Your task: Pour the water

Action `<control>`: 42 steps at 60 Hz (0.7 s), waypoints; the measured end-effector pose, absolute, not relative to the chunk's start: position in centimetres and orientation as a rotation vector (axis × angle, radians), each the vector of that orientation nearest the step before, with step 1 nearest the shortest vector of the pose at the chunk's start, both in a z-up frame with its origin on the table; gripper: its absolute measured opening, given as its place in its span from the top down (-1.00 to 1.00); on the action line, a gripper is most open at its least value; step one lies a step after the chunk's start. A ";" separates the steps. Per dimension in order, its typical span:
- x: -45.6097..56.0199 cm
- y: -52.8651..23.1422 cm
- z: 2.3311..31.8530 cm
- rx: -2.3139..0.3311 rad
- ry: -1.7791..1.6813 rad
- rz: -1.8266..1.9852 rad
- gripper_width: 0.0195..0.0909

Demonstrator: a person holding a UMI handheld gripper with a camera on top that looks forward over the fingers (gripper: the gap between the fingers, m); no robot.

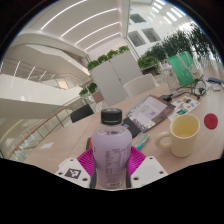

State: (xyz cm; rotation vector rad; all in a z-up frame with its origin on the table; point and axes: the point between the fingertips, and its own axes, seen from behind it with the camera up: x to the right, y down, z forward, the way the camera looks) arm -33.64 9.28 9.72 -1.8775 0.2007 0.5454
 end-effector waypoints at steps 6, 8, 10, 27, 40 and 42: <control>-32.5 10.8 14.6 -1.760 0.525 0.975 0.44; -31.9 11.1 16.5 -1.713 0.645 1.093 0.44; -30.8 11.7 17.4 -1.648 0.758 1.216 0.44; -24.8 14.3 16.6 -1.179 1.573 1.861 0.45; -23.0 12.0 17.9 -1.055 1.645 1.989 0.45; -23.4 13.9 17.5 -1.058 1.651 1.990 0.44</control>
